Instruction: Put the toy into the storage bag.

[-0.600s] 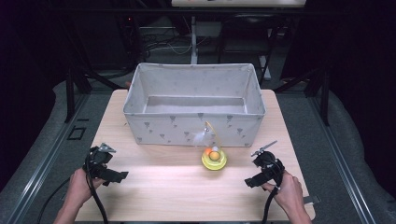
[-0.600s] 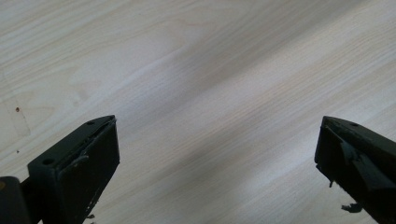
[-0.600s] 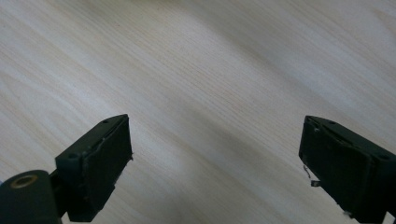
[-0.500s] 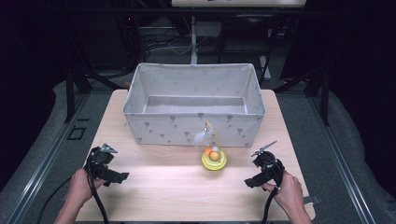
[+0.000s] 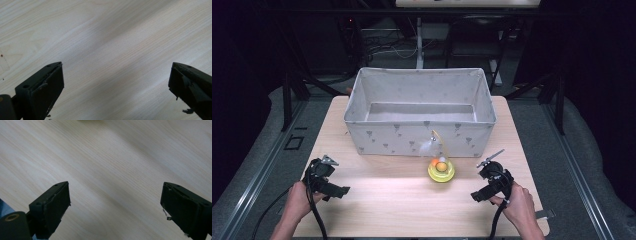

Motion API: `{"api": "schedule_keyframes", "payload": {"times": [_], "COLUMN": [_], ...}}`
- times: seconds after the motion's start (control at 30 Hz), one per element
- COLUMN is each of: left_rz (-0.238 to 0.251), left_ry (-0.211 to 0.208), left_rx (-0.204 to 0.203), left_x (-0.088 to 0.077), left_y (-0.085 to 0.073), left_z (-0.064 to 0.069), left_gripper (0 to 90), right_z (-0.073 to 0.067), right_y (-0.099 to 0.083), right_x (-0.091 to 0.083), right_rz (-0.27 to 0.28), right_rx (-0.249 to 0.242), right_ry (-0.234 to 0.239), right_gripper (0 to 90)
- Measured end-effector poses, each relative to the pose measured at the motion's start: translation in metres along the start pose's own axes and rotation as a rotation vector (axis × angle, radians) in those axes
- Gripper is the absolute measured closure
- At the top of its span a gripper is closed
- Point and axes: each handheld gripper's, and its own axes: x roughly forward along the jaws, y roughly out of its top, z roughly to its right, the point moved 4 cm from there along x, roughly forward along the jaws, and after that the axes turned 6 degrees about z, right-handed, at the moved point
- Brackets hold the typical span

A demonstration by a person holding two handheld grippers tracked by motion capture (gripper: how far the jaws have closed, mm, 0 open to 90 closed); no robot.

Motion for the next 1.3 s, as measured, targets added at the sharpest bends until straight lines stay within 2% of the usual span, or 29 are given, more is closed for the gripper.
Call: {"api": "schedule_keyframes", "payload": {"times": [0.07, 0.13, 0.2, 0.37, 0.43, 0.5, 0.53, 0.67, 0.73, 0.8, 0.97, 1.07, 1.23, 1.3], "left_rz": [-0.008, -0.008, -0.011, -0.020, -0.021, -0.023, -0.025, -0.030, -0.032, -0.031, -0.034, -0.038, -0.038, -0.037], "left_ry": [-0.005, -0.005, -0.007, -0.009, -0.011, -0.013, -0.014, -0.015, -0.017, -0.018, -0.019, -0.019, -0.021, -0.024], "left_rx": [0.004, 0.007, 0.010, 0.012, 0.010, 0.008, 0.008, 0.011, 0.011, 0.011, 0.011, 0.017, 0.019, 0.020], "left_x": [0.000, 0.000, 0.001, 0.002, 0.002, 0.002, 0.003, 0.003, 0.003, 0.003, 0.004, 0.004, 0.005, 0.006], "left_y": [0.000, 0.000, 0.000, 0.000, -0.001, -0.001, -0.001, -0.001, -0.001, -0.002, -0.002, -0.002, -0.003, -0.003], "left_z": [0.001, 0.001, 0.002, 0.002, 0.002, 0.002, 0.002, 0.003, 0.003, 0.003, 0.003, 0.003, 0.003, 0.004], "left_gripper": [0.2, 0.2, 0.2, 0.2, 0.2, 0.2, 0.2, 0.2, 0.2, 0.2, 0.2, 0.2, 0.2, 0.2], "right_z": [-0.004, -0.006, -0.009, -0.015, -0.018, -0.019, -0.022, -0.026, -0.029, -0.030, -0.036, -0.041, -0.048, -0.050], "right_y": [0.003, 0.005, 0.008, 0.020, 0.025, 0.030, 0.035, 0.041, 0.047, 0.051, 0.063, 0.074, 0.085, 0.090], "right_x": [-0.005, -0.005, -0.007, -0.009, -0.008, -0.010, -0.012, -0.014, -0.018, -0.020, -0.025, -0.030, -0.033, -0.035], "right_rz": [-0.016, -0.007, -0.031, -0.043, -0.014, -0.039, -0.047, -0.036, -0.027, -0.032, -0.016, -0.017, -0.003, -0.016], "right_rx": [-0.023, -0.016, -0.037, -0.052, -0.026, -0.057, -0.055, -0.056, -0.063, -0.078, -0.091, -0.121, -0.128, -0.153], "right_ry": [-0.001, 0.010, 0.004, 0.021, 0.033, 0.039, 0.047, 0.051, 0.072, 0.064, 0.077, 0.081, 0.092, 0.086], "right_gripper": [8.0, 7.6, 6.5, 4.4, 3.9, 2.1, 0.7, 0.0, 0.0, 0.0, 0.0, 0.0, 0.0, 0.0]}}
